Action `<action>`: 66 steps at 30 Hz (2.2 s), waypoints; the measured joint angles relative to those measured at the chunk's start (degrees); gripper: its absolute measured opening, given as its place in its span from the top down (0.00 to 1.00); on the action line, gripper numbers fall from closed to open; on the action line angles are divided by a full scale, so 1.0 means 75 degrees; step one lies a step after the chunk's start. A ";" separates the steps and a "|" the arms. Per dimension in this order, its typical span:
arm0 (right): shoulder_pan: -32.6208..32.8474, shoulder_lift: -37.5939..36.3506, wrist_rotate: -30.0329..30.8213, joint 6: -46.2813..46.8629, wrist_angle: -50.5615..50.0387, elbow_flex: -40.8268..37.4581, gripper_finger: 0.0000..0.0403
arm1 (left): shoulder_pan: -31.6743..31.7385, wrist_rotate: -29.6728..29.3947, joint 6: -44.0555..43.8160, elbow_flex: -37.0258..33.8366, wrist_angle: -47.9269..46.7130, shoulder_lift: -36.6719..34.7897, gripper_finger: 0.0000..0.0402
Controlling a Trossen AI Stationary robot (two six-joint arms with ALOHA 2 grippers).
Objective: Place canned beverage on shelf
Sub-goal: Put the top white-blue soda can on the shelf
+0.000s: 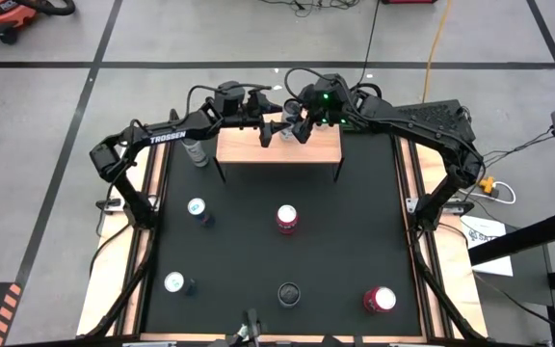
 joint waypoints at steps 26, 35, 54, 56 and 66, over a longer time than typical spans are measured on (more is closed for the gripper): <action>0.0020 -0.0041 -0.0207 -0.0164 0.0014 0.0017 0.28 | -0.0006 0.0125 -0.0353 -0.0015 -0.0088 -0.0002 0.36; 0.0022 -0.0134 -0.0194 -0.0170 -0.0020 0.0015 0.26 | -0.0006 0.0133 -0.0383 -0.0015 -0.0082 -0.0002 0.36; 0.0032 -0.0425 -0.0340 -0.0143 -0.0083 0.0015 0.26 | -0.0029 0.0198 -0.0622 -0.0015 0.0547 -0.0005 0.36; 0.0032 -0.0440 -0.0347 -0.0143 -0.0086 0.0015 0.26 | -0.0032 0.0211 -0.0610 -0.0015 0.0538 -0.0005 0.36; 0.0026 -0.0452 -0.0344 -0.0131 -0.0124 0.0015 0.26 | -0.0035 0.0254 -0.0603 -0.0015 0.0608 -0.0005 0.36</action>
